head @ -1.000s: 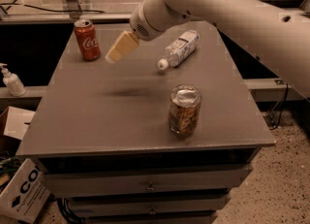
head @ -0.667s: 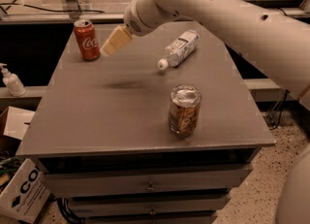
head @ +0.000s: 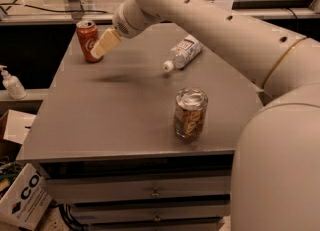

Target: Move coke can near blue plastic bottle

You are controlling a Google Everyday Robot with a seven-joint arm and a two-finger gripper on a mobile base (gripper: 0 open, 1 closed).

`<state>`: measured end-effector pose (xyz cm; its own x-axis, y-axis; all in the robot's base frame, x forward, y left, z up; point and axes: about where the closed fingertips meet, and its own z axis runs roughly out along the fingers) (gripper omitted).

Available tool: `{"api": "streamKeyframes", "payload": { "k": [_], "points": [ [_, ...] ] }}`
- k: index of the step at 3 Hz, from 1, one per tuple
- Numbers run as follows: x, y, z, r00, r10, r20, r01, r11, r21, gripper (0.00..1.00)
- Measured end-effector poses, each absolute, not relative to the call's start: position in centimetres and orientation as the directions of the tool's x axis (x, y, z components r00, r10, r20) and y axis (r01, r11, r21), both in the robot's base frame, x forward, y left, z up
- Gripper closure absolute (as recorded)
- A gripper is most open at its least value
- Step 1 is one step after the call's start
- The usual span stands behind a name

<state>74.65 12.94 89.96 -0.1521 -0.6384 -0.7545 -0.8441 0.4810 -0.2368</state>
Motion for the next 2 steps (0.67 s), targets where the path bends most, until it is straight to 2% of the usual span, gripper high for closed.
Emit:
{"api": "streamKeyframes", "payload": {
  "k": [2],
  "points": [
    [76.7,17.3,88.1,-0.154,-0.661,-0.734,-0.87,0.443,-0.217,0.0]
  ]
}}
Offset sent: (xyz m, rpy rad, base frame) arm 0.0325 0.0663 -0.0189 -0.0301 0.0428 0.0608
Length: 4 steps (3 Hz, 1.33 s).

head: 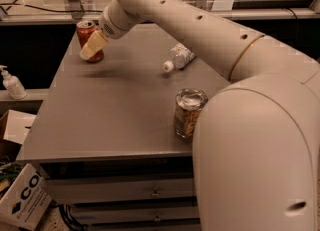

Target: Move coke can near blue plastic bottle

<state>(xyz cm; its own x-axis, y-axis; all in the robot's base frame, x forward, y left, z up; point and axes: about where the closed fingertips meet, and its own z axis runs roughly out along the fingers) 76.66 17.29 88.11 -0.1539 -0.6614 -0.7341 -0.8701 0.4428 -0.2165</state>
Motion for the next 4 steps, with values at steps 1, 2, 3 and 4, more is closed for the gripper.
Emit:
{"api": "streamKeyframes", "payload": {
  "k": [1,2,3,4],
  "points": [
    [77.2,19.0,87.6,-0.151,-0.666,-0.731,-0.882,0.424,-0.204,0.0],
    [77.5,20.0,87.8,-0.137,-0.662,-0.737,-0.888,0.413,-0.205,0.17],
    [77.6,20.3,87.8,-0.137,-0.654,-0.744,-0.887,0.416,-0.202,0.41],
    [77.5,20.2,87.7,-0.143,-0.648,-0.748,-0.885,0.423,-0.197,0.64]
  ]
}}
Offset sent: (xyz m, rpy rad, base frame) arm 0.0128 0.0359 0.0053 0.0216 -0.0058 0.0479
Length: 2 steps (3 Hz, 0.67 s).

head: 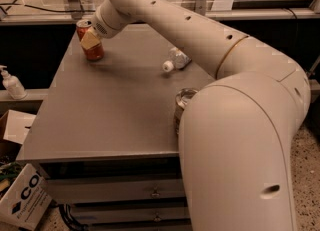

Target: Move coke can near blue plastic bottle

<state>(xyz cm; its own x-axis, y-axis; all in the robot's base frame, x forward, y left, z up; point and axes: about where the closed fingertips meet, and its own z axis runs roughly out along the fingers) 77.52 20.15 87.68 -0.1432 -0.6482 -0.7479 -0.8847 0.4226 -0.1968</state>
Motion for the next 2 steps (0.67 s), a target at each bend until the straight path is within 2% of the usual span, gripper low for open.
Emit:
{"api": "streamKeyframes", "payload": {
  "k": [1,2],
  "points": [
    [77.2,19.5,87.9,-0.148,-0.639,-0.755,-0.88,0.433,-0.194,0.88],
    [76.4,17.4,89.4,-0.145,-0.62,-0.771,-0.865,0.458,-0.206,1.0]
  ]
}}
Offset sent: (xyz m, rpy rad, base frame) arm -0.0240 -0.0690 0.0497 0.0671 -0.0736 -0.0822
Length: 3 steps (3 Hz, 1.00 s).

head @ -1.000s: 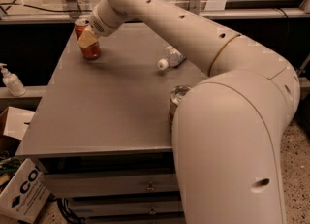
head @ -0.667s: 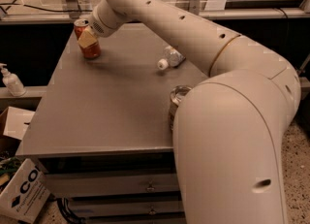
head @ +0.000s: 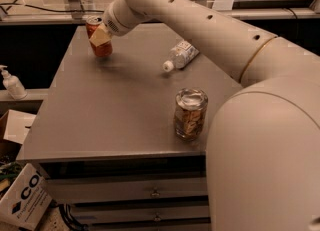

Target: Move coke can near blue plastic bottle

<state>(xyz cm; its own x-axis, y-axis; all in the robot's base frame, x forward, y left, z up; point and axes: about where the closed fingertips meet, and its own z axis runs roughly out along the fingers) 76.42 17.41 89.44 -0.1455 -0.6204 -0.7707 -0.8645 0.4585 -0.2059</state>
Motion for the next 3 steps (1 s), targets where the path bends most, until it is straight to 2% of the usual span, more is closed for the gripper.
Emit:
{"api": "streamKeyframes", "payload": {
  "k": [3],
  "points": [
    [77.1,4.3,94.5,-0.191,-0.609,-0.77,-0.693,0.639,-0.334,1.0]
  ]
}}
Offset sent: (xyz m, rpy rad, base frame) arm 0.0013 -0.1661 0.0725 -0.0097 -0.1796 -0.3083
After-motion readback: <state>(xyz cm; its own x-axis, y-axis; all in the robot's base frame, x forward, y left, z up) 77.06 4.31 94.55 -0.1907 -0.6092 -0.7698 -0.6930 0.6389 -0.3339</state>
